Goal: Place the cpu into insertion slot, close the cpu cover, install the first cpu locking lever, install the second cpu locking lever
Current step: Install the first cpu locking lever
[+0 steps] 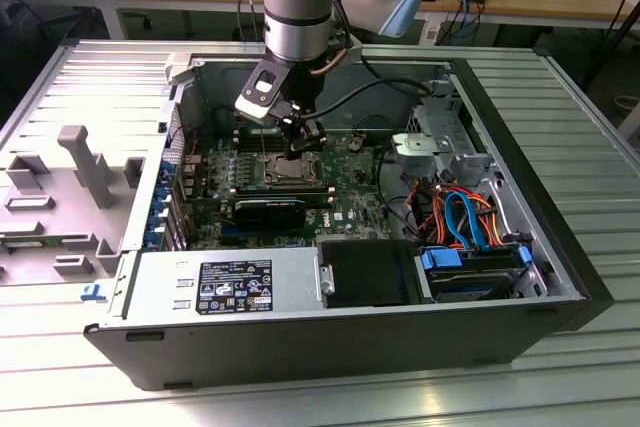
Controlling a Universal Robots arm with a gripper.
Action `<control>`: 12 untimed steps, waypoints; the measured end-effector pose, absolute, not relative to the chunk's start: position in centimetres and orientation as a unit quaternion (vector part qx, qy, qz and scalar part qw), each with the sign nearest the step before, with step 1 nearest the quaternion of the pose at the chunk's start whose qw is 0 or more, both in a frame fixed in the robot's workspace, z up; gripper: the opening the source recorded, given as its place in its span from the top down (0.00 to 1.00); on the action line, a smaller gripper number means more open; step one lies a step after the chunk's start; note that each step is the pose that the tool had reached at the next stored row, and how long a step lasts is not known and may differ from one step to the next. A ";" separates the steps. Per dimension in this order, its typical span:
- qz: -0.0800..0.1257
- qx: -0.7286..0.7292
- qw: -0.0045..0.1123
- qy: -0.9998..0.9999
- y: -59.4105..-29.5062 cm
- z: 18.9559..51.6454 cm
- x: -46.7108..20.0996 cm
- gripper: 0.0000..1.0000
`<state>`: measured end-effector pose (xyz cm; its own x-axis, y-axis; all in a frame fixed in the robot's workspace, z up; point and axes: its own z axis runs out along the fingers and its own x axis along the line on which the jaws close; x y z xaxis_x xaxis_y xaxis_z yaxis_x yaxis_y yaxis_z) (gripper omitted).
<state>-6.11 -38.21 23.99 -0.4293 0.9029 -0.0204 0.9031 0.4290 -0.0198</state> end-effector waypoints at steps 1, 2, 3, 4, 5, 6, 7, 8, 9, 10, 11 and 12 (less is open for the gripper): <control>-0.014 0.533 0.003 0.846 -38.2 24.0 -6.1 0.89; -0.014 0.532 0.003 0.846 -38.2 24.0 -6.1 0.89; -0.014 0.531 0.003 0.847 -38.2 24.0 -6.1 0.89; -0.014 0.531 0.003 0.847 -38.2 24.0 -6.1 0.89; -0.014 0.530 0.003 0.848 -38.2 24.0 -6.1 0.89; -0.014 0.529 0.003 0.848 -38.2 24.0 -6.1 0.89; -0.014 0.527 0.003 0.850 -38.2 24.0 -6.1 0.89; -0.014 0.526 0.003 0.850 -38.2 24.0 -6.1 0.89; -0.014 0.525 0.003 0.851 -38.2 24.0 -6.1 0.89; -0.014 0.523 0.003 0.852 -38.2 24.0 -6.1 0.89; -0.014 0.522 0.004 0.853 -38.2 24.0 -6.1 0.89; -0.014 0.520 0.004 0.854 -38.2 24.0 -6.1 0.89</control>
